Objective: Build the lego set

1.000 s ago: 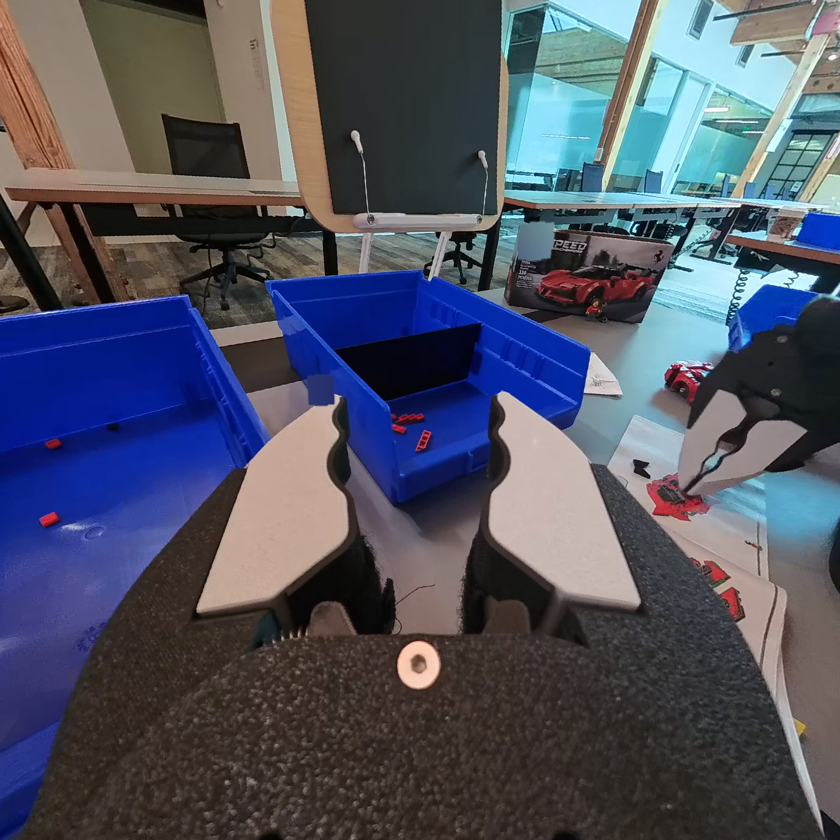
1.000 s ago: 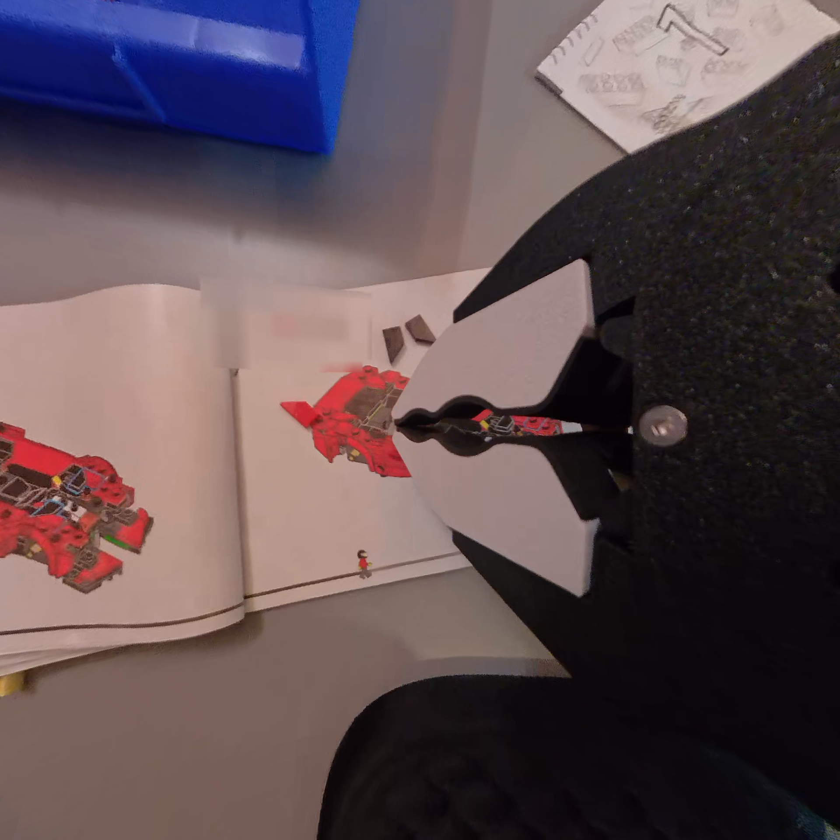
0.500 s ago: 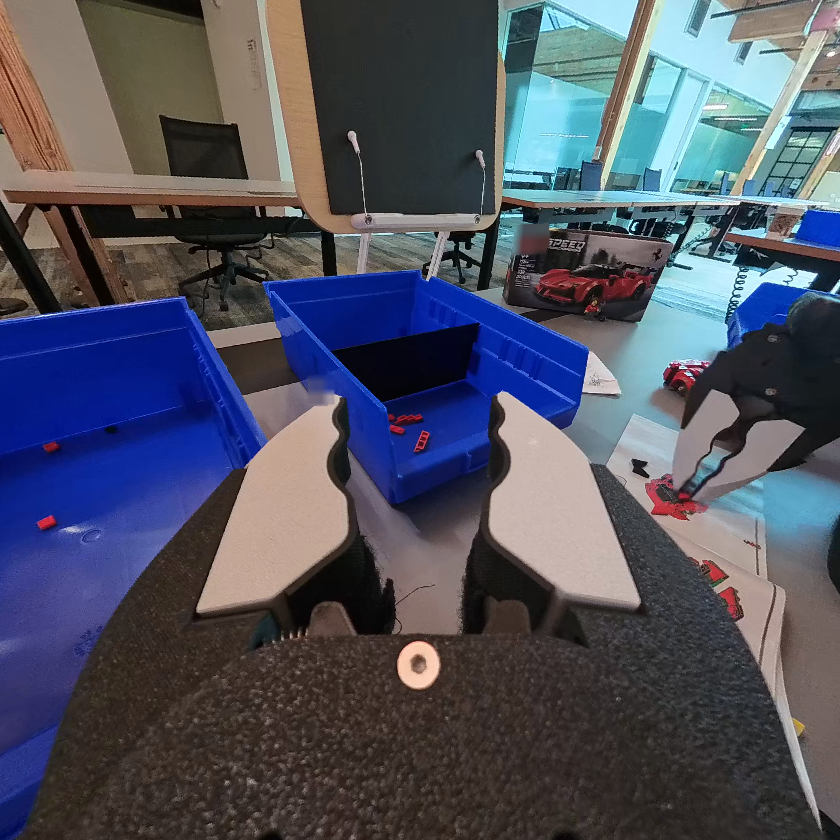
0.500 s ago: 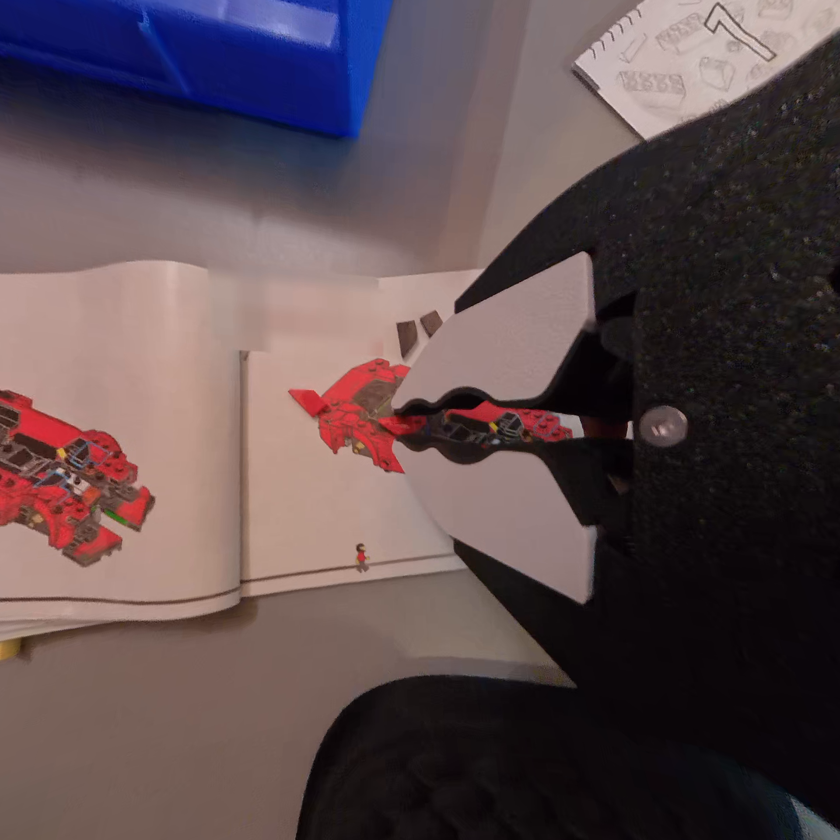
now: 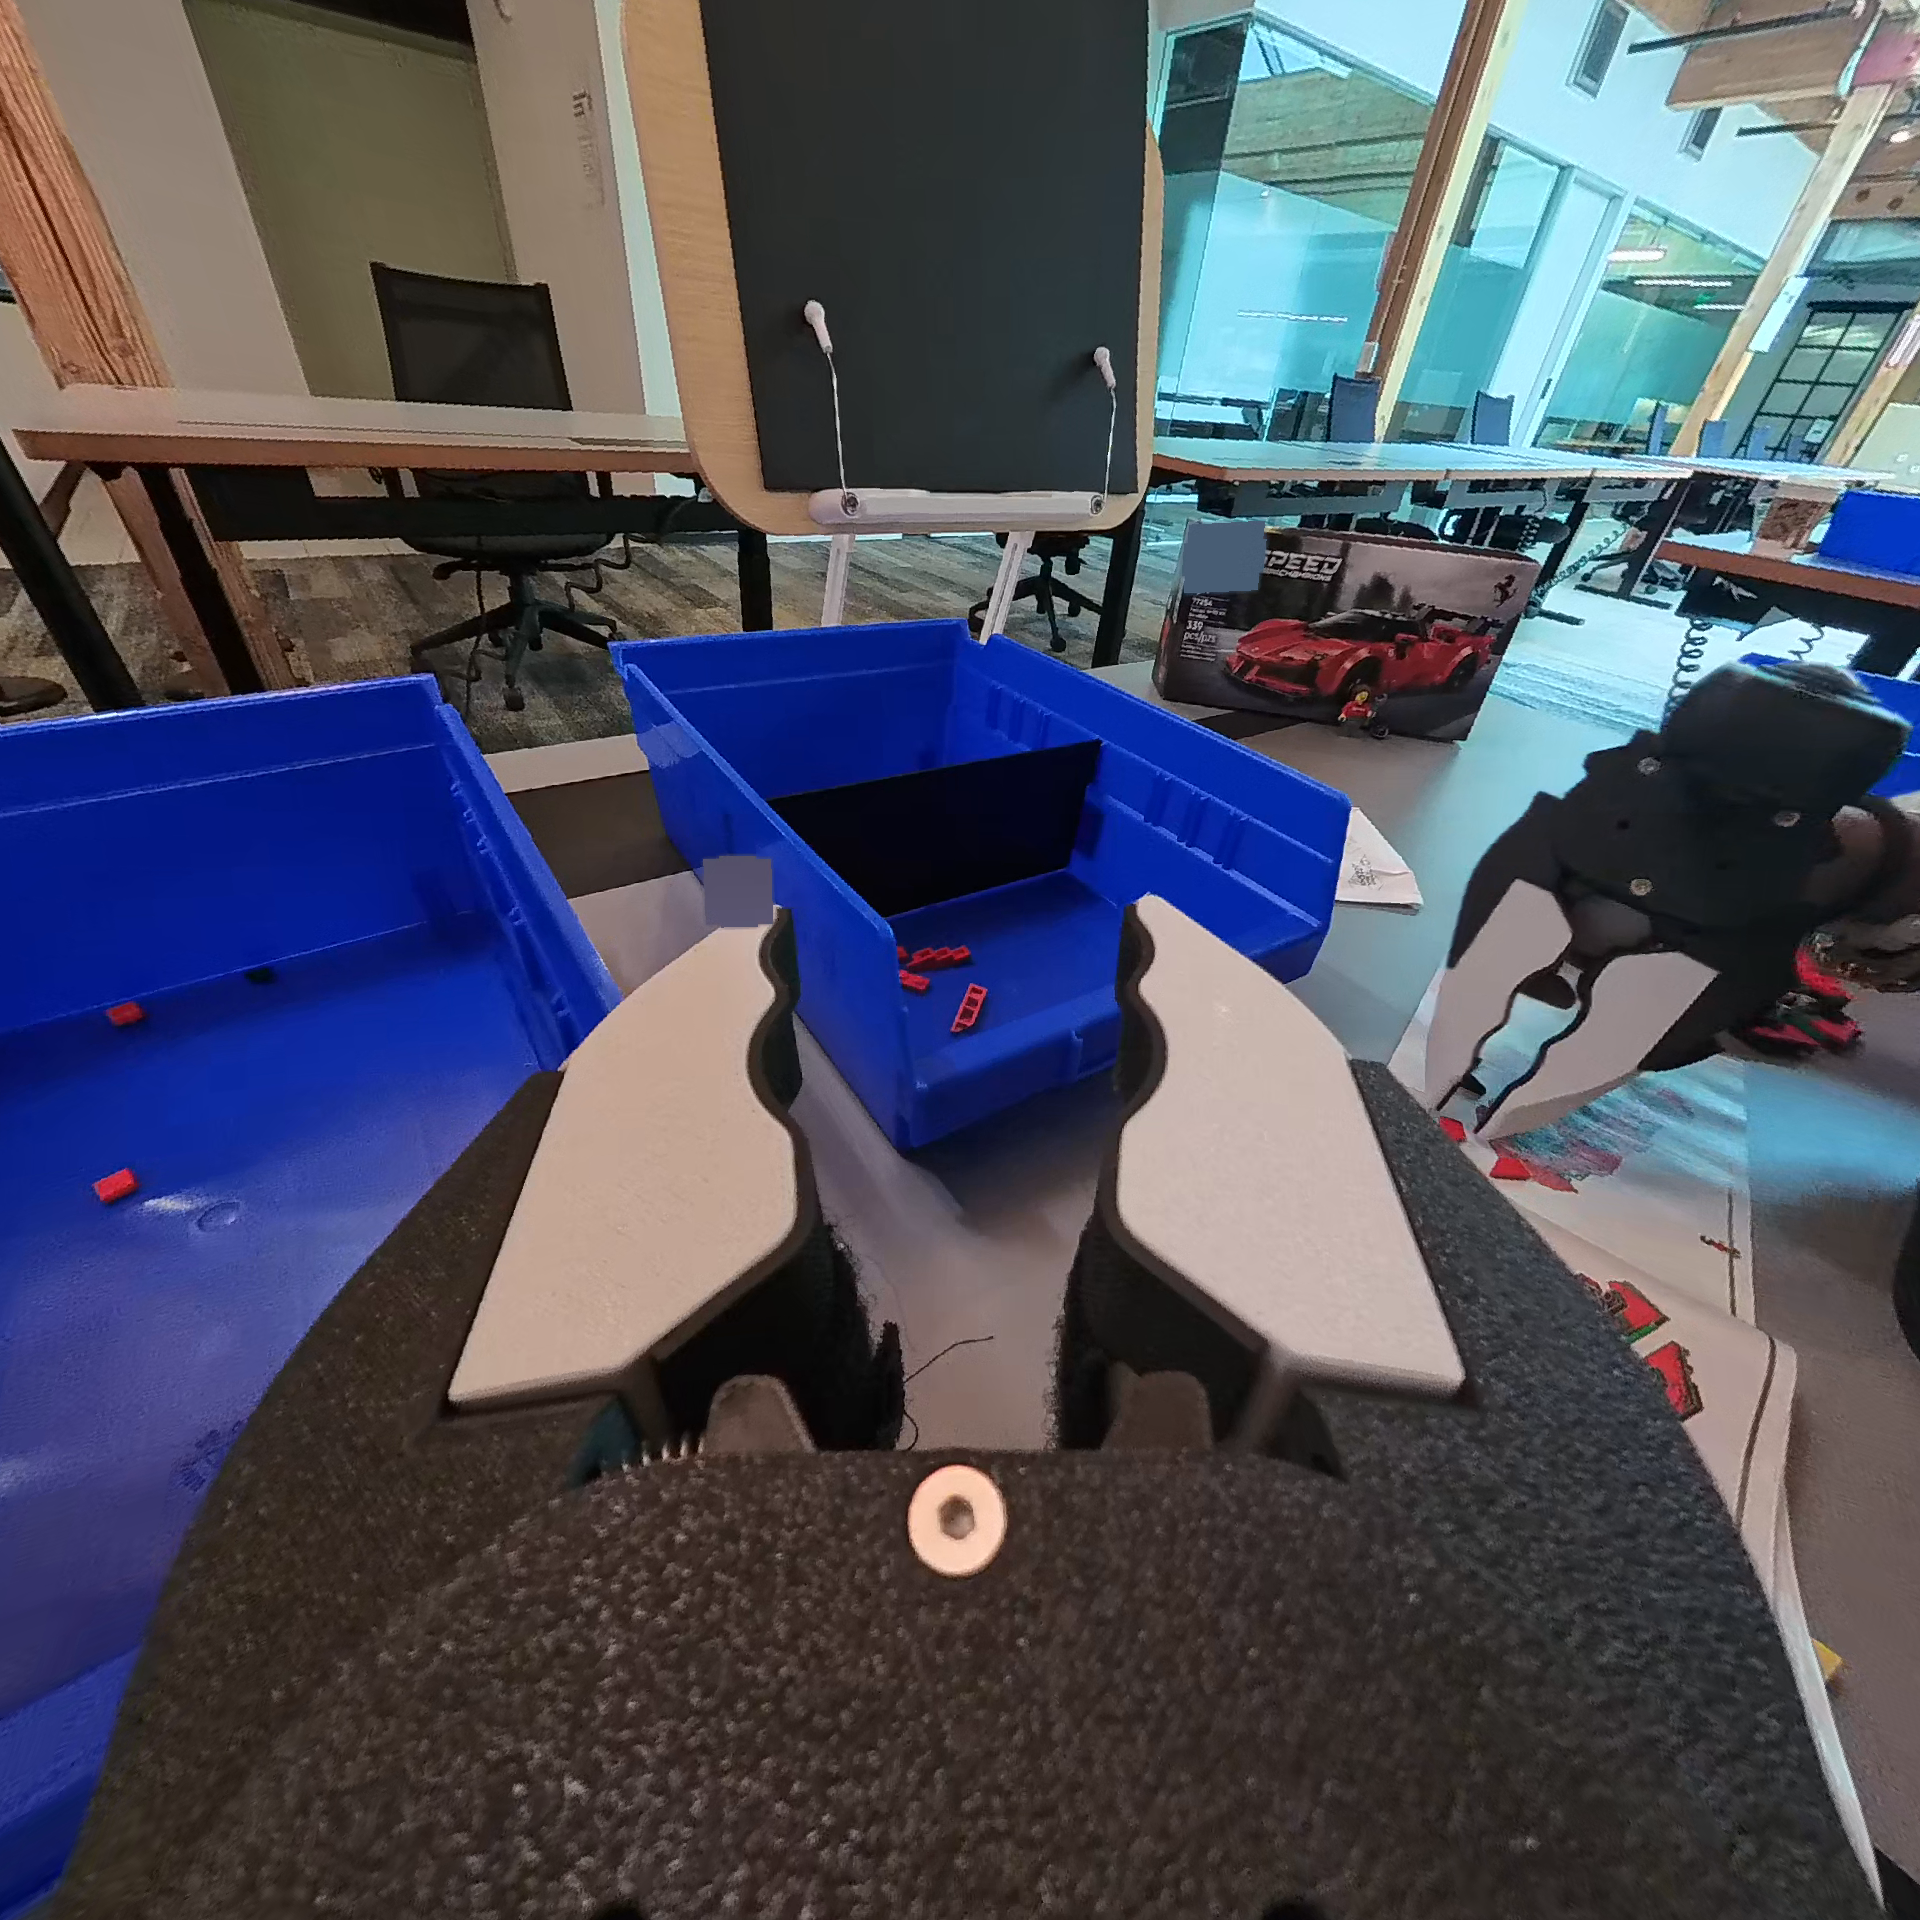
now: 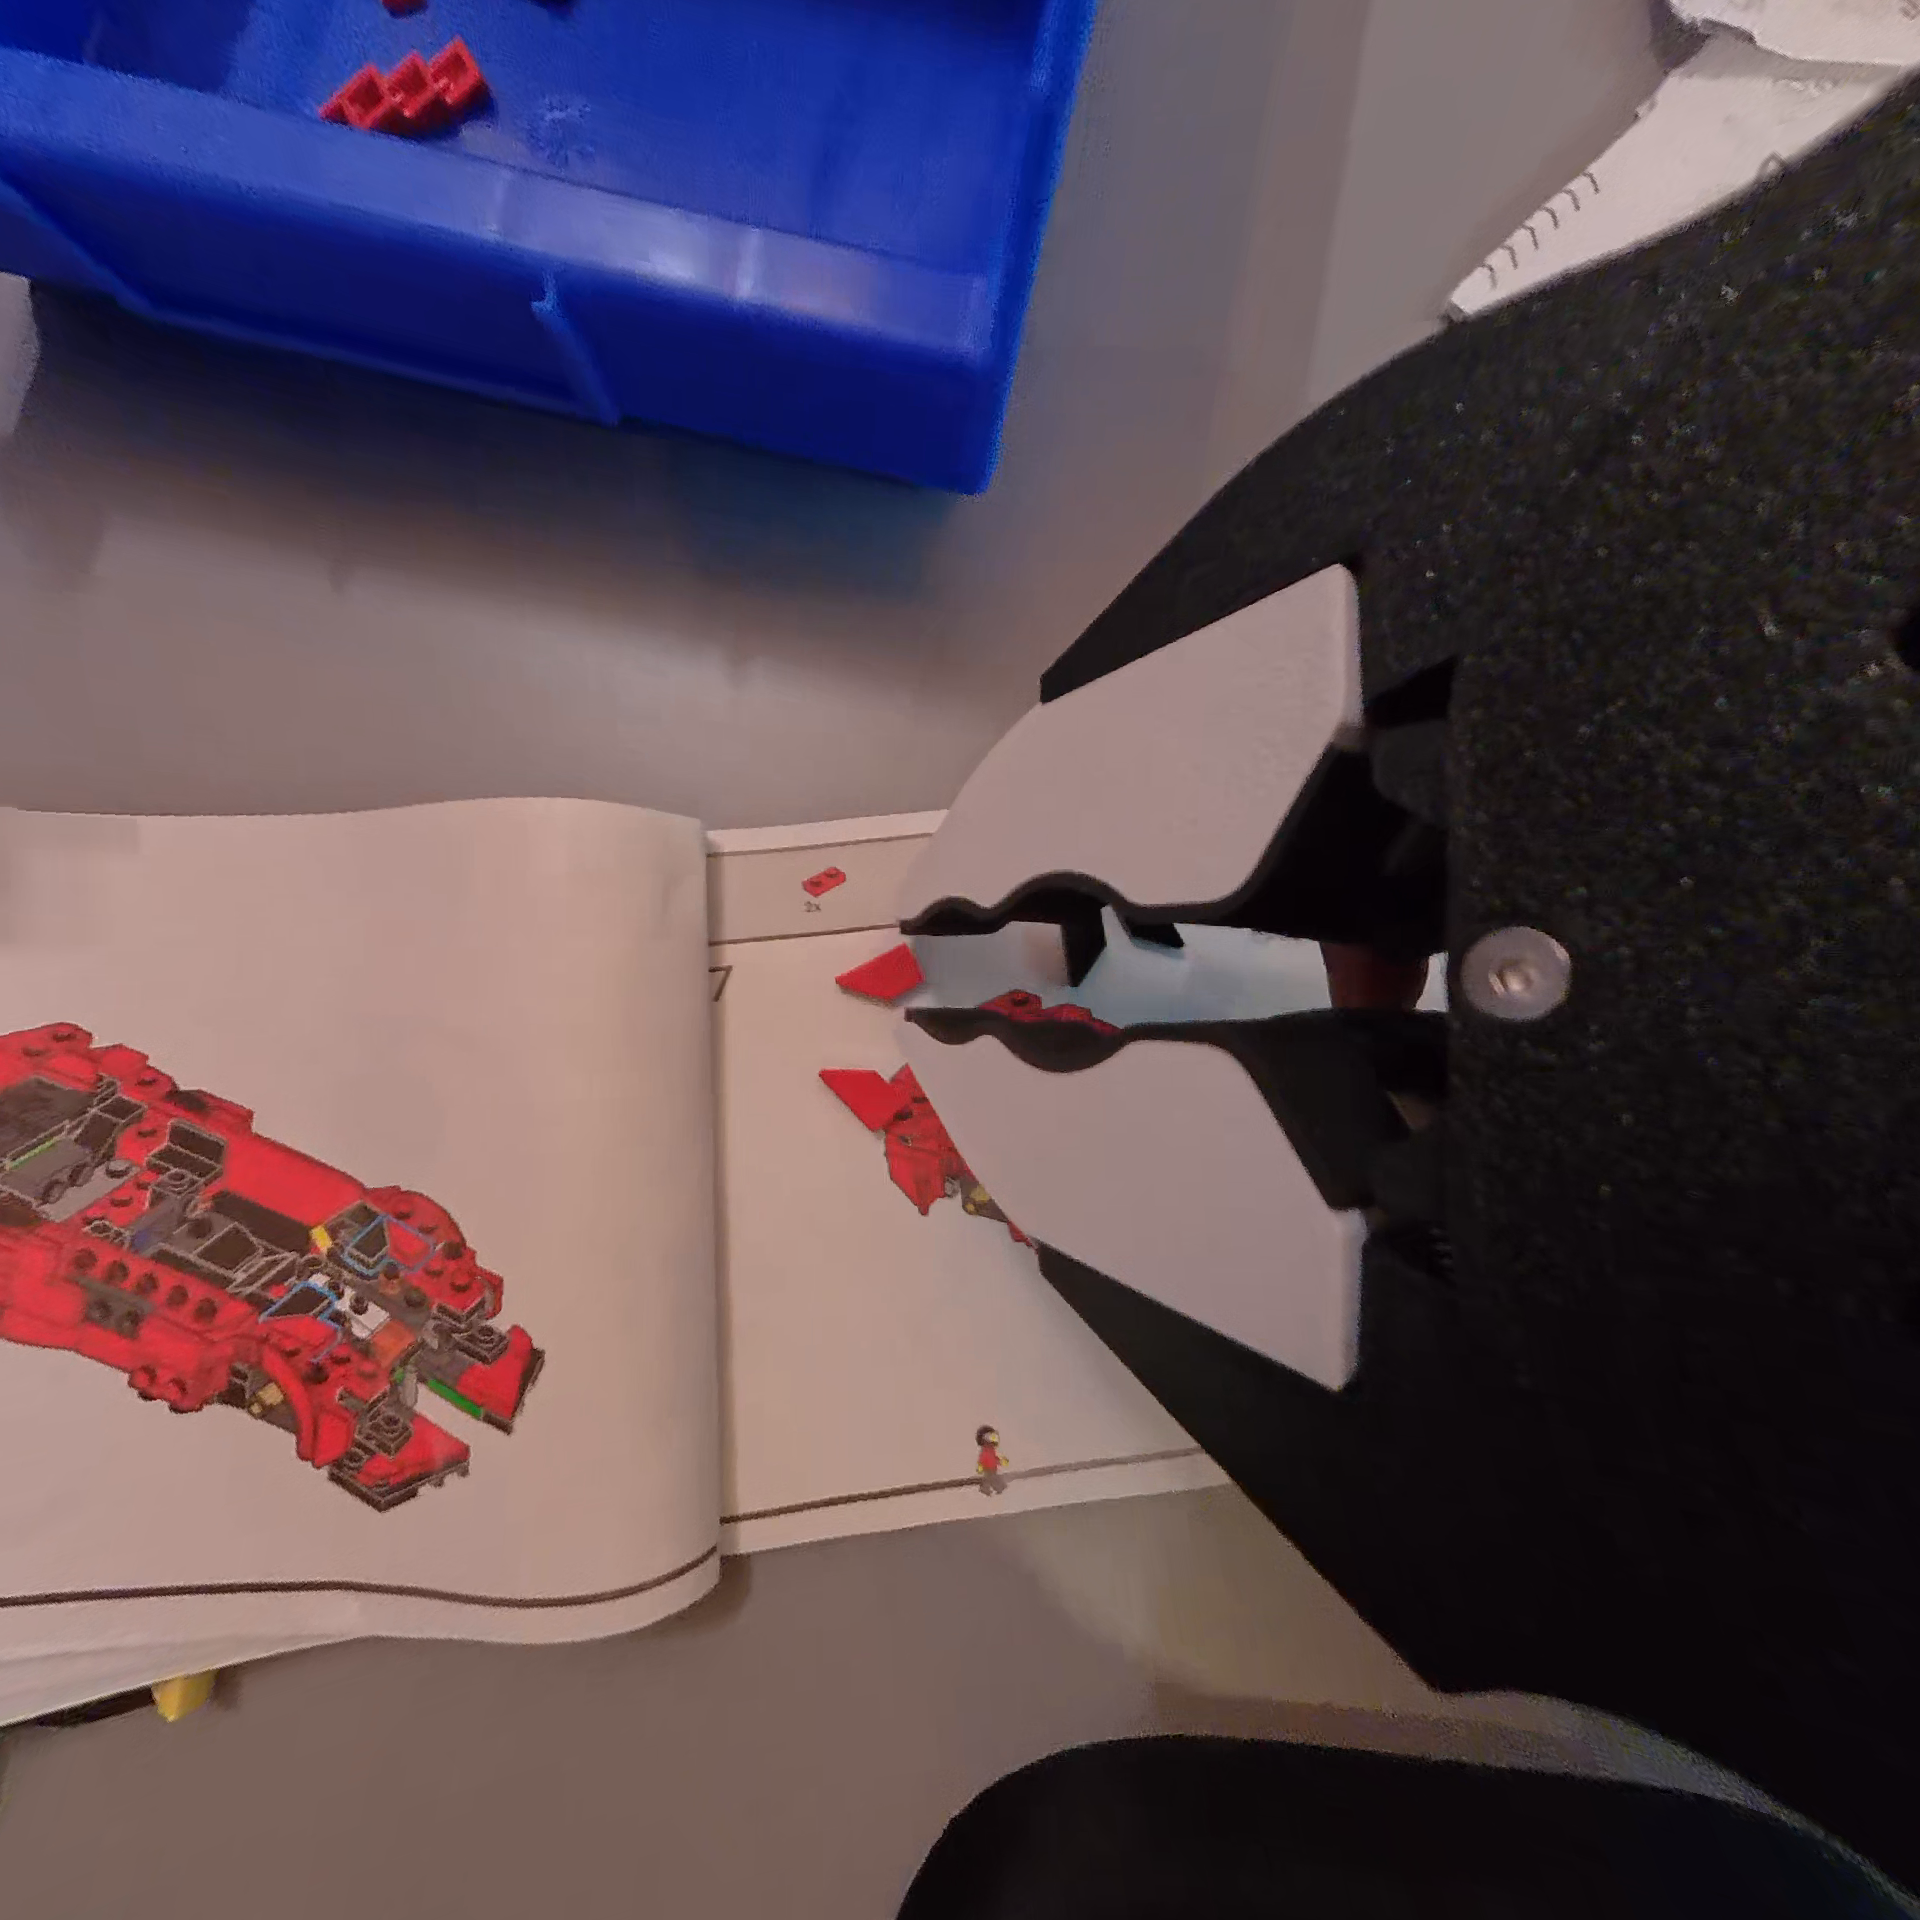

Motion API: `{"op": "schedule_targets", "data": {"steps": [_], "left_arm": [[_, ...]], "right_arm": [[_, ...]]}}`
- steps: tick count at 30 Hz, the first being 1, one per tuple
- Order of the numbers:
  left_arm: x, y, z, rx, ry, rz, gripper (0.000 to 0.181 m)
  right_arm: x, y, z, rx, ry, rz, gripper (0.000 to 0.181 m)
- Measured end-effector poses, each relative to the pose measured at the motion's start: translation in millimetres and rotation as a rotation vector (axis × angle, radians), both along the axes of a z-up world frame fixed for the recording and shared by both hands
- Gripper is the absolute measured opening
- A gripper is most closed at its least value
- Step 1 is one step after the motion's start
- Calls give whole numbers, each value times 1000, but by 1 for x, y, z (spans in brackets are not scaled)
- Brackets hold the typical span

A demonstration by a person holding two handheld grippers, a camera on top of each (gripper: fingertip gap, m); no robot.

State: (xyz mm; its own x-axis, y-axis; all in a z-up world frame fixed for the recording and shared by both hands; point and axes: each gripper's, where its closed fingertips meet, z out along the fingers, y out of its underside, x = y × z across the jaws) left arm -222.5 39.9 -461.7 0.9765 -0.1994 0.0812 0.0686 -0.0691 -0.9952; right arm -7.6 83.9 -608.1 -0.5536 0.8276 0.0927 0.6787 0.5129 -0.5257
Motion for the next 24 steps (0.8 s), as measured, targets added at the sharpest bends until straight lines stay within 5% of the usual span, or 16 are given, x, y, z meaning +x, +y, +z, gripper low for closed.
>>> {"op": "schedule_targets", "data": {"steps": [8,18,24], "left_arm": [[-1,0,0,1,0,6,58],[-5,-2,1,2,1,24,58],[-5,-1,-1,-7,7,26,58]], "right_arm": [[13,-20,9,-124,44,-29,14],[-1,-20,1,-53,101,-38,14],[-17,-18,47,-147,352,-85,12]]}}
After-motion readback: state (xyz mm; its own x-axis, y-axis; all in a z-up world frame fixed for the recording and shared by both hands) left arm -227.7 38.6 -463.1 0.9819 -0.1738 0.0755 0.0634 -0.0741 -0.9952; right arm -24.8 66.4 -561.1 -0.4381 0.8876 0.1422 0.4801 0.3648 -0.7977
